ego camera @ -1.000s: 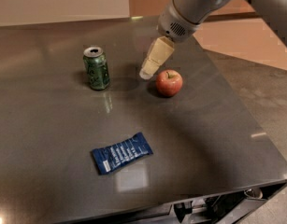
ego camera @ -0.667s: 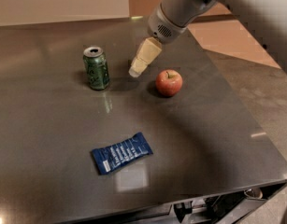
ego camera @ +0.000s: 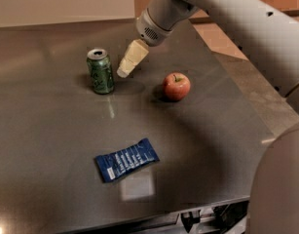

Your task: Pick green can

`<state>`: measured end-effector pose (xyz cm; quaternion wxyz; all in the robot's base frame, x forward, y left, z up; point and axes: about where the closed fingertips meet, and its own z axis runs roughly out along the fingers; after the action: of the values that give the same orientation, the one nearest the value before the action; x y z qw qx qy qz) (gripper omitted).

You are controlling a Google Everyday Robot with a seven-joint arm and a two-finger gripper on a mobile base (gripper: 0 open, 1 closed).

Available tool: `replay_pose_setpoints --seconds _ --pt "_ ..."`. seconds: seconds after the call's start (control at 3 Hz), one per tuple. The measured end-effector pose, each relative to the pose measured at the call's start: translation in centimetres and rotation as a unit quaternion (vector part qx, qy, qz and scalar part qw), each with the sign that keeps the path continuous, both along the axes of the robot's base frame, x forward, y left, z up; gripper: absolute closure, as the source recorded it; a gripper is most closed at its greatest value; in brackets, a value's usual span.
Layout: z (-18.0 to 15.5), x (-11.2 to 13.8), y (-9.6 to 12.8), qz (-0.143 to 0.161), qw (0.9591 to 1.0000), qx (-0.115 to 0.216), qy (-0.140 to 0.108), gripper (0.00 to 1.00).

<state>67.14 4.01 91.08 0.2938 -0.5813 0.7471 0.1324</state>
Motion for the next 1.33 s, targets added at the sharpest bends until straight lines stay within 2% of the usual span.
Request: replay_pose_setpoints --seconds 0.67,1.33 --pt "0.3 0.0 5.2 0.055 0.9978 0.036 0.008 0.00" --pt "-0.3 -1.8 7.6 0.100 0.9930 0.052 0.034 0.00"
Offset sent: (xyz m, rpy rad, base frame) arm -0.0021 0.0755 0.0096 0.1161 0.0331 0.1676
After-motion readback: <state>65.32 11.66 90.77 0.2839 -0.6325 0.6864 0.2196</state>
